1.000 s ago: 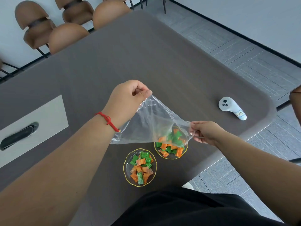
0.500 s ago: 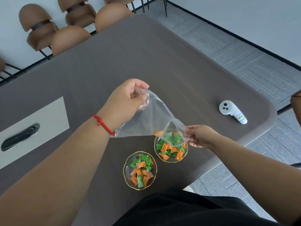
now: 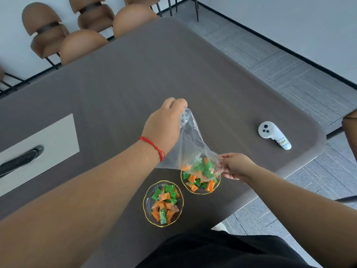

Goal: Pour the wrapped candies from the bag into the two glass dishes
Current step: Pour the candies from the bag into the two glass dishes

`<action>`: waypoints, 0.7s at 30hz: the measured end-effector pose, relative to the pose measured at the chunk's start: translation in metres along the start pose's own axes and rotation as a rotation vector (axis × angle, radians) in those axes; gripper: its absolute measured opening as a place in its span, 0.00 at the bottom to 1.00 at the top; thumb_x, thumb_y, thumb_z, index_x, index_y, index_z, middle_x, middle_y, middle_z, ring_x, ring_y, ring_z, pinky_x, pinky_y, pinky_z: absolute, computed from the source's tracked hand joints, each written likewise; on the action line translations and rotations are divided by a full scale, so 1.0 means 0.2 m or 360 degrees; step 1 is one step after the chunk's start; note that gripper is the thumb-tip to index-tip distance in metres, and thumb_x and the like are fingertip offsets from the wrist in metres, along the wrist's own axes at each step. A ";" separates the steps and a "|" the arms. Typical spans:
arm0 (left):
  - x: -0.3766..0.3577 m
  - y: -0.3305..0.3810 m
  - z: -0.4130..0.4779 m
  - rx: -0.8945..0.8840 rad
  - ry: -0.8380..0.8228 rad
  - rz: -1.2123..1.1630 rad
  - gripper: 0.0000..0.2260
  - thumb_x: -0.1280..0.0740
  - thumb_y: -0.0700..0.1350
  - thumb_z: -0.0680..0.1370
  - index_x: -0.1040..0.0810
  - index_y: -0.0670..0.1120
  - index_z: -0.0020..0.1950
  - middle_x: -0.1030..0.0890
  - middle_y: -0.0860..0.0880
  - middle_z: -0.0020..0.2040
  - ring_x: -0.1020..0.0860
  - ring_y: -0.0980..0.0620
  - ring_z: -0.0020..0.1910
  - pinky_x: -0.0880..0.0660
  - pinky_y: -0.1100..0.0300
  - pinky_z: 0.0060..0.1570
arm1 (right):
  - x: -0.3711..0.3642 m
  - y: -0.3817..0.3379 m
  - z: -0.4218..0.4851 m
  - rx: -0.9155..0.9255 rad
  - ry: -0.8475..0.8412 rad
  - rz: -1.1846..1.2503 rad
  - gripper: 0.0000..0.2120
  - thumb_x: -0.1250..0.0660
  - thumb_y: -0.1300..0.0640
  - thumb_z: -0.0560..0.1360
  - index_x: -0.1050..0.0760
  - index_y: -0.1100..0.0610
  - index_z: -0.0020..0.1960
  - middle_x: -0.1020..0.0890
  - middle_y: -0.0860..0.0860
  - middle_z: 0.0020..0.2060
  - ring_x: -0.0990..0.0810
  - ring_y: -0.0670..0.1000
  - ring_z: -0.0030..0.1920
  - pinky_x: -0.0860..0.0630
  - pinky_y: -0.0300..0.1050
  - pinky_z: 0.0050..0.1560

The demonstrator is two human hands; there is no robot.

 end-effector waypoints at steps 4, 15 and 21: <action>-0.07 0.05 0.05 0.0087 -0.0040 -0.0173 0.11 0.43 0.33 0.75 0.28 0.46 0.51 0.25 0.46 0.49 0.25 0.41 0.38 0.26 0.46 0.39 | -0.01 0.00 -0.01 0.0051 0.0058 -0.0109 0.05 0.37 0.58 0.79 0.22 0.54 0.51 0.18 0.50 0.33 0.23 0.46 0.32 0.25 0.40 0.33; -0.06 0.06 0.11 -0.0021 0.0057 -0.0188 0.08 0.43 0.41 0.80 0.25 0.45 0.51 0.22 0.45 0.46 0.24 0.41 0.40 0.25 0.45 0.41 | 0.00 0.00 0.01 0.0026 0.0113 -0.0012 0.19 0.36 0.64 0.75 0.28 0.53 0.64 0.21 0.57 0.39 0.28 0.50 0.31 0.30 0.40 0.30; 0.08 -0.12 0.05 0.0134 0.0185 -0.0216 0.10 0.41 0.42 0.79 0.24 0.47 0.59 0.19 0.47 0.54 0.23 0.47 0.52 0.28 0.55 0.53 | 0.02 -0.08 -0.01 0.0097 0.0050 0.0062 0.13 0.35 0.60 0.76 0.25 0.53 0.60 0.18 0.50 0.35 0.23 0.45 0.29 0.26 0.38 0.32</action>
Point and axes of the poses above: each hand's wrist, its own z-axis towards the middle knuckle, its own x-axis out of the back of the hand, y = z × x, the point moved 2 cm from there along z, towards the middle knuckle
